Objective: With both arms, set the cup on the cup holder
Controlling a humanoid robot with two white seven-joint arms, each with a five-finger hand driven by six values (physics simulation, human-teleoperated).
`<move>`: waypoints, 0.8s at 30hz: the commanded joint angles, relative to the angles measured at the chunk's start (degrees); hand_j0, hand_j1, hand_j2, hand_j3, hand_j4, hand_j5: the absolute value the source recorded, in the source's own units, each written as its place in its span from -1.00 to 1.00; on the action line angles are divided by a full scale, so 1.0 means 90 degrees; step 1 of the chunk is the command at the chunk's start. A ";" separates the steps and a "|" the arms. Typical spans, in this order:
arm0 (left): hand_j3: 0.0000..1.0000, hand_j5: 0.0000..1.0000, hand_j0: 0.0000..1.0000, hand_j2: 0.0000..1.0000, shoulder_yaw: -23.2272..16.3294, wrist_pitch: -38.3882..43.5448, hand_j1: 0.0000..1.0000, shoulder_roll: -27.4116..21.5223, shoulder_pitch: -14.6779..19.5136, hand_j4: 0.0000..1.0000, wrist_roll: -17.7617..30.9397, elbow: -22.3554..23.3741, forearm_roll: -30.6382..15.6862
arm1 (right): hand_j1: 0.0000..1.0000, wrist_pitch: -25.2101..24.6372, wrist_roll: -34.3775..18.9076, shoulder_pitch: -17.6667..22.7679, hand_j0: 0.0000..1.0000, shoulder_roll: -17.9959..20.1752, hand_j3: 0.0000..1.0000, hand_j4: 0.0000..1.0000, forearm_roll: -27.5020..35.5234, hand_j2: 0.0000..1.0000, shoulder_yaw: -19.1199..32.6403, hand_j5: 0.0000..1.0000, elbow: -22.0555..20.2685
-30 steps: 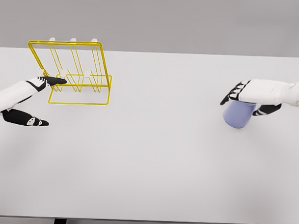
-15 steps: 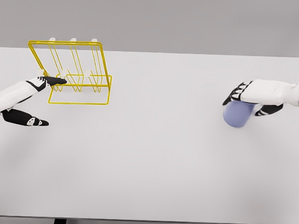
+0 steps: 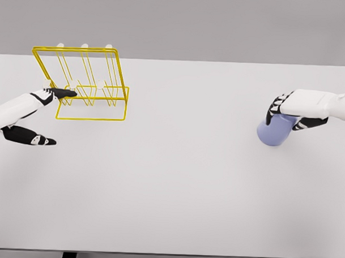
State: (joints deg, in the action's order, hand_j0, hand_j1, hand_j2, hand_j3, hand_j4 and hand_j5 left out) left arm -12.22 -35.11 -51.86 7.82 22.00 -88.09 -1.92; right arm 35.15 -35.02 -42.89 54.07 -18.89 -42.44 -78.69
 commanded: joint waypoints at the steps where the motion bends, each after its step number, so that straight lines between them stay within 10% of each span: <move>1: 1.00 1.00 1.00 1.00 0.0001 0.0012 1.00 -0.0009 0.0000 1.00 -0.0003 0.0003 -0.0050 | -0.09 -0.0016 0.0002 0.0000 -0.09 -0.0002 -0.09 -0.09 0.0087 -0.09 0.0019 -0.09 -0.0016; 24: 1.00 1.00 1.00 1.00 0.0001 0.0012 1.00 -0.0019 -0.0029 1.00 -0.0003 0.0013 -0.0050 | -0.10 -0.0016 0.0002 -0.0234 -0.10 -0.1066 -0.10 -0.10 0.0116 -0.10 0.0175 -0.10 -0.1422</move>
State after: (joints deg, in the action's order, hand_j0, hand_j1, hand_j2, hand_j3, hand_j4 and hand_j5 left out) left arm -12.22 -35.11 -51.95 7.56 22.00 -87.96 -1.92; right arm 35.18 -35.05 -45.00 45.88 -18.17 -40.50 -89.68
